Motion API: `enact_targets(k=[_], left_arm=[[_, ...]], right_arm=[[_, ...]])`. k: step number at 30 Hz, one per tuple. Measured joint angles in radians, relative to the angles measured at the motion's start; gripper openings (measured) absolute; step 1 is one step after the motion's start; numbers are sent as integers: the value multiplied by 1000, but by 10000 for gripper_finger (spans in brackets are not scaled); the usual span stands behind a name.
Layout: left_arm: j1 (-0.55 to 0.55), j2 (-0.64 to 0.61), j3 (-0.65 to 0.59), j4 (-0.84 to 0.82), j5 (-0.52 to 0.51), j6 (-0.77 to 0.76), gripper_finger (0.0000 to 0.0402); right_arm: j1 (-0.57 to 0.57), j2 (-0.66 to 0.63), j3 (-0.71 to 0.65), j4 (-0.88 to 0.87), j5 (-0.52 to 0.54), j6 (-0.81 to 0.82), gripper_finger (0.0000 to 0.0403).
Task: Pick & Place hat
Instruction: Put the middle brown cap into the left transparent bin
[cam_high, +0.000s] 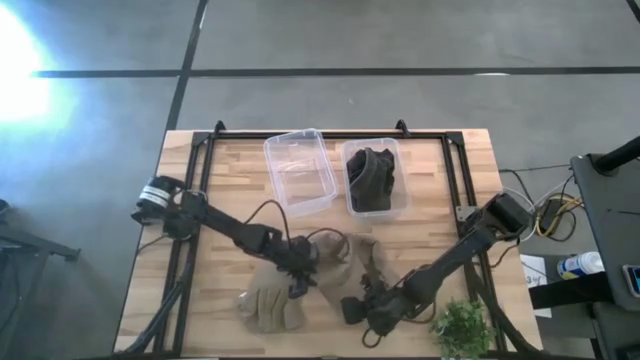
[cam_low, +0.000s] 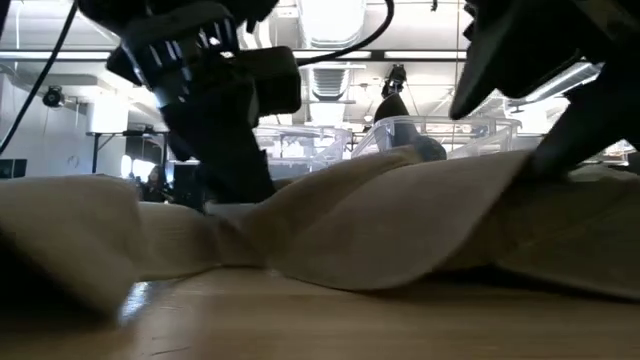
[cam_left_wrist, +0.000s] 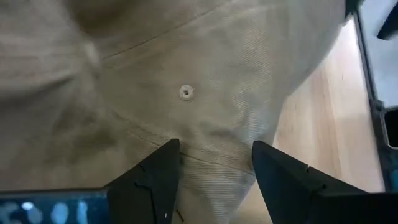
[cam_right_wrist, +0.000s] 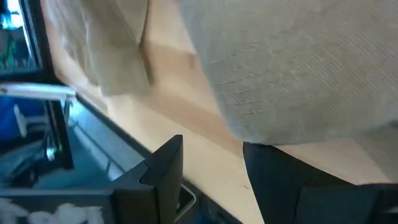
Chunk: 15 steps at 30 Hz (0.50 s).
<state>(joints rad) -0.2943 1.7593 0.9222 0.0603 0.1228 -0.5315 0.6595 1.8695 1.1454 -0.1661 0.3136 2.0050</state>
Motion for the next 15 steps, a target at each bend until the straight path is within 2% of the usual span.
enact_targets(k=[7,10,15], left_arm=[[-101,35,0,28,22,-57,195],[-121,33,0,54,-23,-56,195],[-119,22,13,116,-73,-45,195]], right_arm=[[-8,-20,95,-339,138,8,164],[-25,-33,109,-332,144,-51,164],[-73,-29,94,-178,110,-155,154]])
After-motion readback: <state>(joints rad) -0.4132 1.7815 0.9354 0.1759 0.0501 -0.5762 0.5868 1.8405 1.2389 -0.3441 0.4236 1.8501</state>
